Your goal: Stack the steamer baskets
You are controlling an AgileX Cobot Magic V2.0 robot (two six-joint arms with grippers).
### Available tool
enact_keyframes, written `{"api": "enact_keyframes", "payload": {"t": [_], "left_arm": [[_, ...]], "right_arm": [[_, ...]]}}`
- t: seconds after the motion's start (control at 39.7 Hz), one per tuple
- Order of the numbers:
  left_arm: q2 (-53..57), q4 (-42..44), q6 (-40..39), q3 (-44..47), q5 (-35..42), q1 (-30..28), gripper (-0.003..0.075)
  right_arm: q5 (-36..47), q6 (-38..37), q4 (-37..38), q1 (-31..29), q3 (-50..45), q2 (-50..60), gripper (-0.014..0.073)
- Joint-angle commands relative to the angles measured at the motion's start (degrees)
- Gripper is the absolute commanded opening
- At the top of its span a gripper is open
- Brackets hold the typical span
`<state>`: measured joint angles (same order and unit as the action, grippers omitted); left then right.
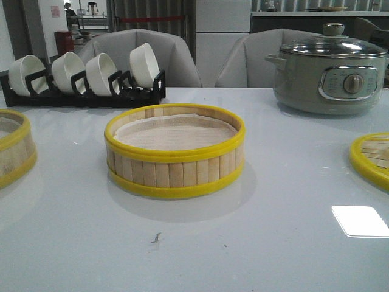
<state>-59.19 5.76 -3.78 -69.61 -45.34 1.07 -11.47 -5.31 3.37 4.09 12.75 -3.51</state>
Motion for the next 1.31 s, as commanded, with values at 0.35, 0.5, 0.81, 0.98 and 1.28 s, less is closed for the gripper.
{"api": "enact_keyframes", "payload": {"t": [0.35, 0.5, 0.81, 0.98, 1.28], "left_arm": [[0.7, -1.6, -0.1, -1.9, 3.4, 0.0, 0.0102], [0.7, -2.2, -0.1, -1.9, 3.4, 0.0, 0.0102], [0.7, -2.6, -0.1, -1.9, 2.7, 0.0, 0.0102], [0.5, -2.6, -0.1, -1.9, 2.8, 0.0, 0.0102], [-1.2, -2.6, -0.1, -1.9, 1.6, 0.0, 0.0102]], "right_arm": [[-6.6, -0.7, 2.3, -0.2, 23.5, -37.2, 0.0052], [-1.5, -0.7, 2.3, 0.0, 23.6, -38.0, 0.0052], [5.2, -0.7, 2.3, 0.0, 23.6, -37.9, 0.0052], [2.9, -2.8, -0.4, 0.0, 23.6, -37.9, 0.0052], [-4.2, -3.9, -9.1, 0.0, 23.6, -37.9, 0.0052]]}}
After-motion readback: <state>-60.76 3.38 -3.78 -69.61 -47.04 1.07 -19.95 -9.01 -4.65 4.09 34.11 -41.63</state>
